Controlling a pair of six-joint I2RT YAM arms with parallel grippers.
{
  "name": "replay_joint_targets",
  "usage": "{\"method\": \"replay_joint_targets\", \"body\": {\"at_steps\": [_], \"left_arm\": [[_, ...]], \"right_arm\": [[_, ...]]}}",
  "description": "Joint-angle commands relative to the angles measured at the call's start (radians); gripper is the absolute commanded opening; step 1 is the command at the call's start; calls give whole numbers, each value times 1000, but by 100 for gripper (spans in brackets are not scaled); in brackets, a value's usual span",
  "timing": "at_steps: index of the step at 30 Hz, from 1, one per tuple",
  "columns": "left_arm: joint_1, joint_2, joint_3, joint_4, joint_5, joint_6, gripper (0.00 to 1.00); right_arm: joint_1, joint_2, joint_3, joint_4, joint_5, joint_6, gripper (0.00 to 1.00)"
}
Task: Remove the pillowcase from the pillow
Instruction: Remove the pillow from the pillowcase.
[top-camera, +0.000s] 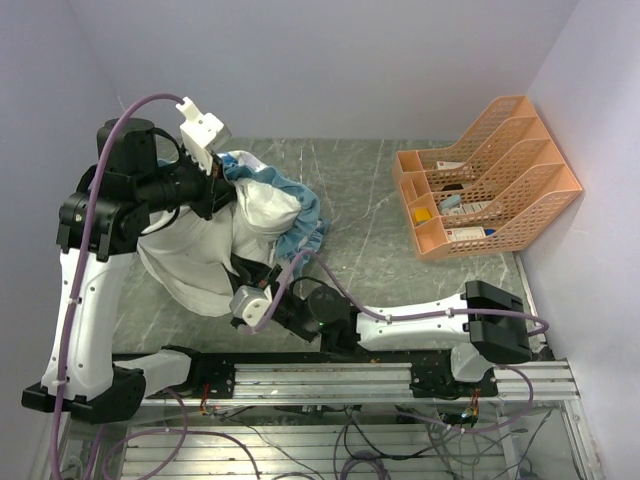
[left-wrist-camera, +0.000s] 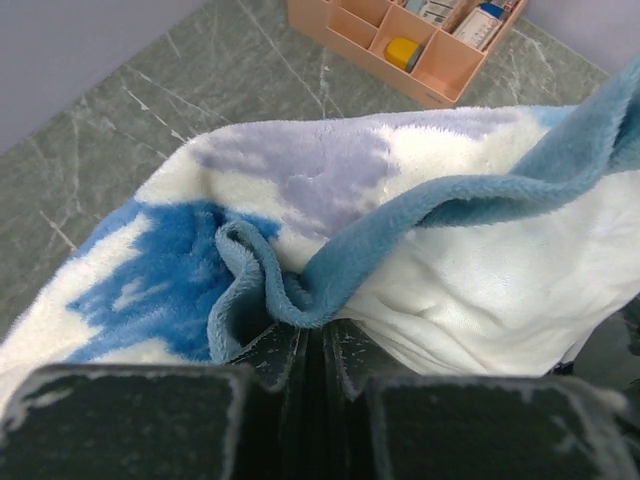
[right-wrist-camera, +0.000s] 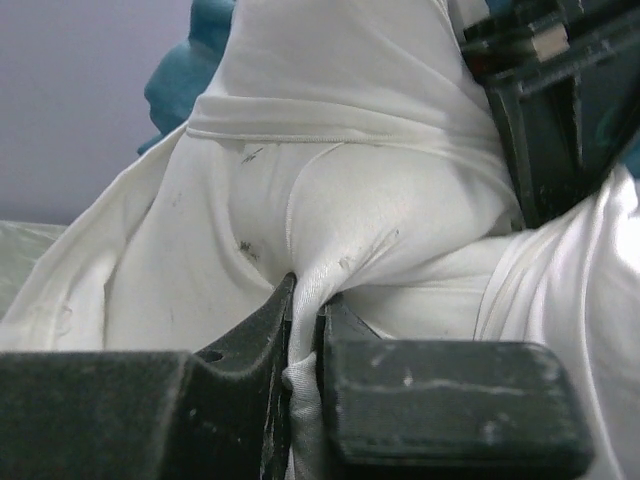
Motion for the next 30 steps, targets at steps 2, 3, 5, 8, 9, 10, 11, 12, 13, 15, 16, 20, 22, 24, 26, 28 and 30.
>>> {"method": "replay_joint_targets", "body": {"at_steps": [2, 3, 5, 8, 9, 10, 11, 12, 13, 15, 16, 20, 22, 24, 26, 28, 30], "left_arm": [[7, 2, 0, 337, -159, 35, 17], [7, -10, -10, 352, -181, 45, 17], [7, -31, -37, 388, -245, 67, 17], [7, -65, -93, 443, -337, 113, 20], [7, -74, -108, 451, -357, 135, 22], [7, -81, -121, 453, -374, 157, 23], [7, -86, -131, 451, -388, 182, 23], [7, -90, -140, 443, -398, 193, 23], [7, -93, -145, 431, -399, 195, 22], [7, -85, -133, 356, -346, 198, 19], [7, -69, -115, 289, -291, 202, 18], [7, -26, -115, 96, -121, 112, 9], [7, -46, -185, 91, -55, 72, 7], [7, -75, -238, 120, -32, 14, 7], [7, -82, -257, 135, -20, -19, 7], [7, -79, -251, 143, -16, -40, 7], [7, -76, -239, 149, -15, -53, 7]], "right_arm": [[103, -36, -146, -19, -152, 184, 0], [104, -47, -164, -4, -152, 214, 0], [103, -64, -198, 12, -148, 253, 0], [102, -79, -246, 50, -134, 304, 0], [102, -83, -260, 64, -121, 313, 0], [102, -88, -272, 75, -111, 325, 0], [98, -91, -281, 86, -102, 334, 0], [94, -96, -290, 99, -95, 345, 0], [87, -103, -298, 112, -92, 362, 0], [63, -108, -294, 118, -80, 394, 0], [51, -111, -284, 111, -71, 409, 0], [-9, -145, -238, 61, -140, 521, 23], [-20, -163, -211, 20, -191, 553, 51], [-19, -175, -185, -2, -211, 535, 67], [-11, -184, -154, -34, -227, 512, 84], [3, -187, -128, -57, -233, 460, 91], [14, -186, -101, -72, -223, 402, 92]]}}
